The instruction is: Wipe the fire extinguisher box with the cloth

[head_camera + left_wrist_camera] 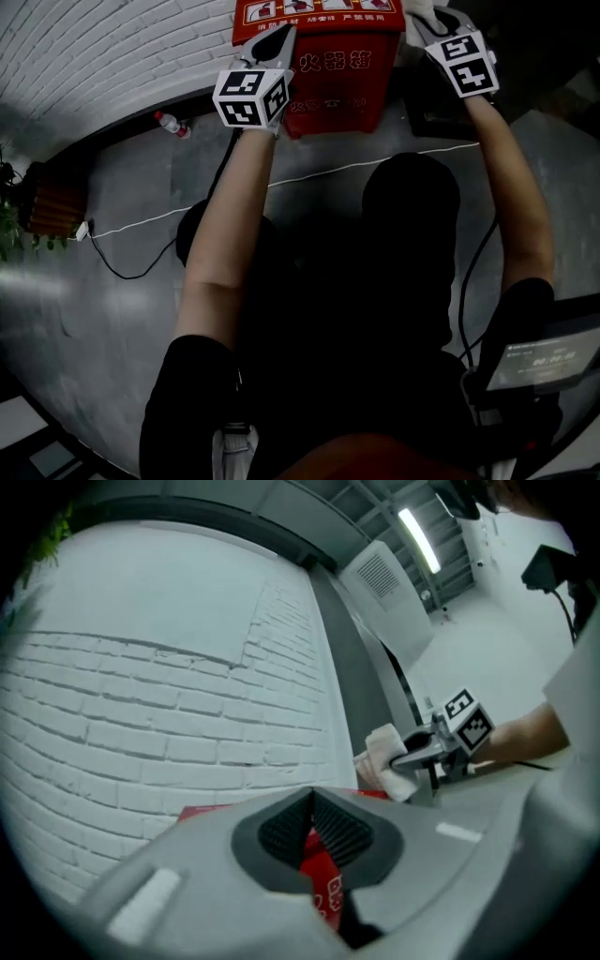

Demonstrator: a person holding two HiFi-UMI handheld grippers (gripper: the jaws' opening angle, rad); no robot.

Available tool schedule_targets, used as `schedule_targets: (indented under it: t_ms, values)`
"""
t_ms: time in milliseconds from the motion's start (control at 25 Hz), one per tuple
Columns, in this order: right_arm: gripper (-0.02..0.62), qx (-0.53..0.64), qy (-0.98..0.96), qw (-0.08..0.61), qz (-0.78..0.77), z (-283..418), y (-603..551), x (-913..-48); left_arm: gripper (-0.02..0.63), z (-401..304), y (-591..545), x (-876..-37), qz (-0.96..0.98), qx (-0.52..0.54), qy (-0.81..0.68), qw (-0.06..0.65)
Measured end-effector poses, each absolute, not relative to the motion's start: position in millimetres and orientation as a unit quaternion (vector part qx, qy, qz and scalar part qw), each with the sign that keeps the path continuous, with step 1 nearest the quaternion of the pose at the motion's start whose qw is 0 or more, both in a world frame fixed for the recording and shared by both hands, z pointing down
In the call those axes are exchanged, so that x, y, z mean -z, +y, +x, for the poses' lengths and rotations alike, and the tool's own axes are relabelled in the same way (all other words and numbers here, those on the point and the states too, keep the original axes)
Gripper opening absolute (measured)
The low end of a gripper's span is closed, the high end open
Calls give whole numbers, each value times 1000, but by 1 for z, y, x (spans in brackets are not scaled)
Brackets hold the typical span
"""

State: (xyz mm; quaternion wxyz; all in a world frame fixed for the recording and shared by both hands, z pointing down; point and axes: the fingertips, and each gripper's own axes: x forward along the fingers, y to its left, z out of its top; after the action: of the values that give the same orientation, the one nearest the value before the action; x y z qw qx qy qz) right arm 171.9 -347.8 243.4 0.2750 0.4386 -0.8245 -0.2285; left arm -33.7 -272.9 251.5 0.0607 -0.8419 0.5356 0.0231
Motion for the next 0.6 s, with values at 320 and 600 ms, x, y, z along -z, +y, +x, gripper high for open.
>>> schedule_targets:
  t_ms: [320, 600]
  values:
    - [112, 195, -893, 151, 376, 27, -297, -186, 3, -115, -256, -216, -822, -47, 563, 77]
    - [112, 69, -940, 9, 333, -114, -270, -193, 3, -213, -242, -221, -784, -84, 612, 55]
